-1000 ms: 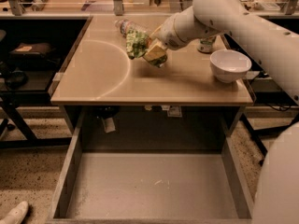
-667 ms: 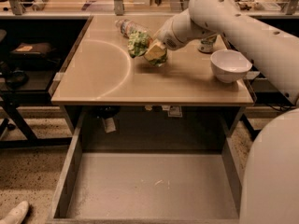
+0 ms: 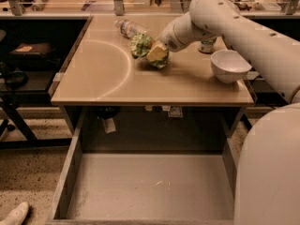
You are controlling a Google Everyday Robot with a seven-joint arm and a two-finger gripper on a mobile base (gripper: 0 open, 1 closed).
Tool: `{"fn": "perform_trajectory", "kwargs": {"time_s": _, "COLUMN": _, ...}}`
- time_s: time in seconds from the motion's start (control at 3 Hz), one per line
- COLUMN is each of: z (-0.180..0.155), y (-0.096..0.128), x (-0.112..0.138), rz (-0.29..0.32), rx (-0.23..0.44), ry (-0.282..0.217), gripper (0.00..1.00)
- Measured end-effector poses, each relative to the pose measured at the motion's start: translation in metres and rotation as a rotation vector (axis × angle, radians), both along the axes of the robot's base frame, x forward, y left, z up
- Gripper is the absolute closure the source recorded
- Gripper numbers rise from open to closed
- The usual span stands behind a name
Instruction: Pick green jalapeno chip bag from top drawer and place on counter
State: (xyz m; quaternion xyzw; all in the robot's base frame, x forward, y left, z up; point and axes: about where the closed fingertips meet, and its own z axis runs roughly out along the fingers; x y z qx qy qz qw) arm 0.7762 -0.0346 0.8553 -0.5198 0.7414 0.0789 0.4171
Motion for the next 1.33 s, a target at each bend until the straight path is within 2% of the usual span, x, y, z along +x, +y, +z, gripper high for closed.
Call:
{"fn": "perform_trajectory", "kwargs": {"time_s": 1.0, "z": -0.0001, "y": 0.0001, "x": 0.0000, "rz": 0.000, "rx": 0.000, "ry": 0.000, "gripper": 0.13}}
{"fn": "perform_trajectory", "kwargs": {"time_s": 1.33, "z": -0.0001, "y": 0.0001, "x": 0.0000, "rz": 0.000, "rx": 0.000, "ry": 0.000, "gripper": 0.00}}
